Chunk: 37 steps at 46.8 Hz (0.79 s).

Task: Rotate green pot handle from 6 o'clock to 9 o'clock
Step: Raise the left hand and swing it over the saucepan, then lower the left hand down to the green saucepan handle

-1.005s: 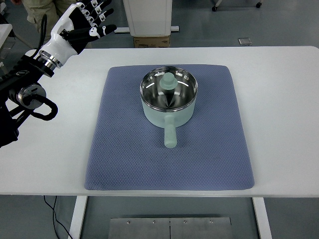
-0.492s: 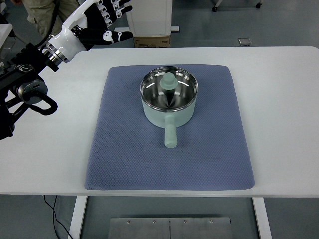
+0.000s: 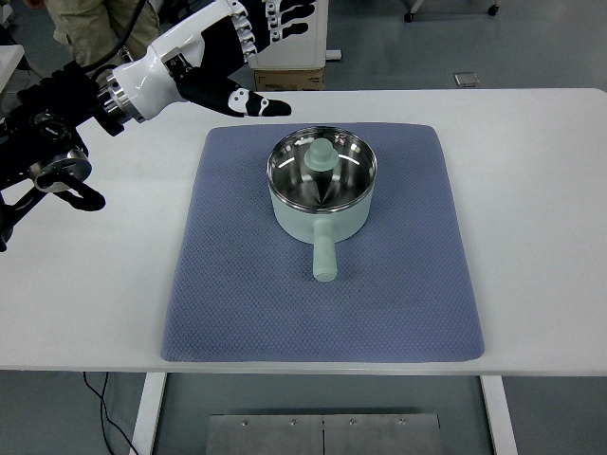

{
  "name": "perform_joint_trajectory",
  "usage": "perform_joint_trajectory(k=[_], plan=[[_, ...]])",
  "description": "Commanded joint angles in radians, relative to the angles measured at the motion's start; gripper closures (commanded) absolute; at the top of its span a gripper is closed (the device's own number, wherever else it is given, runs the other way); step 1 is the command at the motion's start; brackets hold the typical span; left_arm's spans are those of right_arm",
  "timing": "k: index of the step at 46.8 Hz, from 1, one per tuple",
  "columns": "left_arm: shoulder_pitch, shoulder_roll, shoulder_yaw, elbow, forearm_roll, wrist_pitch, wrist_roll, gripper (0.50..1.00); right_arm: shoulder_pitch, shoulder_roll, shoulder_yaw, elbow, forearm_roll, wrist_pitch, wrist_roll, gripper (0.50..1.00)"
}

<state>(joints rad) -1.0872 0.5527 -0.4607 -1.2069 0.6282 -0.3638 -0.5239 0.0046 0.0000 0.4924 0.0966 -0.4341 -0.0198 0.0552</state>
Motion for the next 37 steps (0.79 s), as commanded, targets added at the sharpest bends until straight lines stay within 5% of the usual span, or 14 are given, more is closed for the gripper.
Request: perform_joint_trajectory(k=[1,37], plan=[[-0.013,0.007,0.002,-0.022,0.033,-0.018,0.001,0.5,0.0,0.0,0.0,0.0,0.0,0.0,0.0,0.5],[-0.137,-0.031,0.102,-0.106,0.347,-0.144,0.002,0.5,0.0,0.0,0.0,0.0,0.0,0.0,0.0,0.5]])
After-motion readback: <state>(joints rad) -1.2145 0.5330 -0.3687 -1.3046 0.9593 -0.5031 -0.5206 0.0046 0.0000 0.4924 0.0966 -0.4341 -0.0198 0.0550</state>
